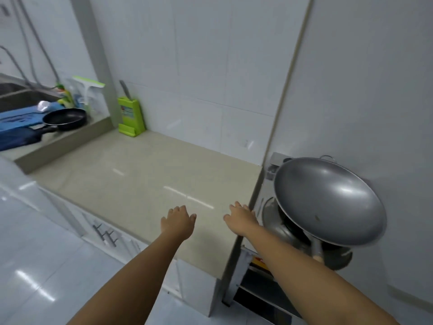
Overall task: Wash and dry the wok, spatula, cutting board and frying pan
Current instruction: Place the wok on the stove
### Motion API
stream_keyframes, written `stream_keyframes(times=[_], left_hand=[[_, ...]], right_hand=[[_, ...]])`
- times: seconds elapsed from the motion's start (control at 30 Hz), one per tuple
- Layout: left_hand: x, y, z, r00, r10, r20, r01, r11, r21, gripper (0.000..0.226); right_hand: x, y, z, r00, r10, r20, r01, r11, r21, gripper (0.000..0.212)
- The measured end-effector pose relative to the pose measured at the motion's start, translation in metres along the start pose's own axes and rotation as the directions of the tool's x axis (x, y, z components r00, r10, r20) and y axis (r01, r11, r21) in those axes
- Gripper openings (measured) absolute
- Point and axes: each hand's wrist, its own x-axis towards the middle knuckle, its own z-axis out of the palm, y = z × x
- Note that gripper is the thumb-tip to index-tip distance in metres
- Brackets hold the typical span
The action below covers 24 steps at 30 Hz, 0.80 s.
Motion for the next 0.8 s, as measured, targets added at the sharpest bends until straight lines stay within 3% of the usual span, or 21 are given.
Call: stream_keyframes(times=[0.43,0.8], left_hand=[[0.045,-0.271,-0.087,0.978,-0.202,-0.048,0.204,0.978,0.043,0.051],[0.091,-0.412,-0.131,0.951,-0.291,-0.103,0.277,0.952,-0.129,0.056]], right_hand=[[0.068,-0.272,0.052,0.983,-0.162,0.085,0.165,0.986,-0.028,0.056],[0.135,-0.452,0.077,0.939,-0.309,0.15,0.312,0.95,0.003,0.054]])
